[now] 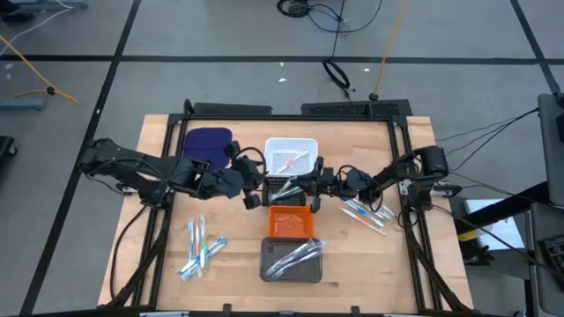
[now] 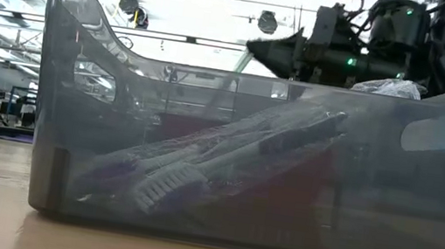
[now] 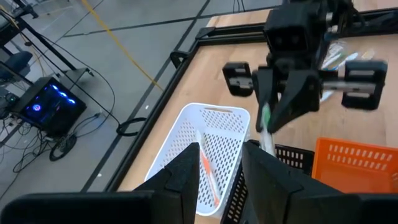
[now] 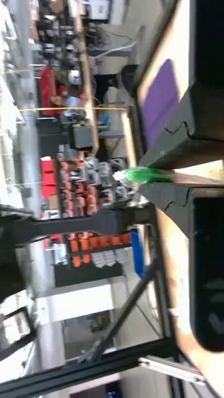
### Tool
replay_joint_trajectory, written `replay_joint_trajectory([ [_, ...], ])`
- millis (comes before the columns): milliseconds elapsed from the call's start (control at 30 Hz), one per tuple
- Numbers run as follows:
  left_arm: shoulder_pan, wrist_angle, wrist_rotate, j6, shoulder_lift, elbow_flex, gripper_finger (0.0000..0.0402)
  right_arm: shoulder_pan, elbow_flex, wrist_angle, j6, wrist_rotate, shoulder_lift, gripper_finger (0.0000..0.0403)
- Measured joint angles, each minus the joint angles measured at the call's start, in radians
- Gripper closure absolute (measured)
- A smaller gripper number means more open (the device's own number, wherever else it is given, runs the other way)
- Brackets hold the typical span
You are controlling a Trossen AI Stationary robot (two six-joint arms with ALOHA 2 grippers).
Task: Pick & Place Toothbrushes
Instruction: Put the green toothbrush into the black basket, then put the orange toothbrush into the white basket
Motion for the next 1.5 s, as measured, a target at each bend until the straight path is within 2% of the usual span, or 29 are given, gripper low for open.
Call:
replay_joint_trajectory([
  [167, 0.000, 0.000, 0.000, 0.000, 0.001, 0.000, 0.0279, 0.000, 0.051, 0.000, 0.007, -0.002, 0.073, 0.0386],
  [367, 0.000, 0.000, 0.001, -0.012, 0.001, 0.000, 0.0279, 0.000, 0.060, -0.028, 0.007, -0.002, 0.072, 0.0382],
  [967, 0.000, -0.001, 0.001, -0.022, 0.001, 0.000, 0.0279, 0.000, 0.060, -0.083, -0.026, -0.001, 0.071, 0.0196],
  [1200, 0.000, -0.001, 0.002, -0.021, 0.001, 0.000, 0.0279, -0.001, 0.059, -0.090, -0.048, 0.000, 0.038, 0.0164],
  [1333, 0.000, -0.001, 0.002, -0.021, 0.001, 0.000, 0.0279, -0.001, 0.054, -0.227, -0.060, 0.000, -0.037, 0.0167],
  [1500, 0.000, -0.001, 0.002, -0.019, 0.001, 0.000, 0.0279, 0.005, 0.055, -0.566, -0.066, 0.001, -0.198, 0.0180],
])
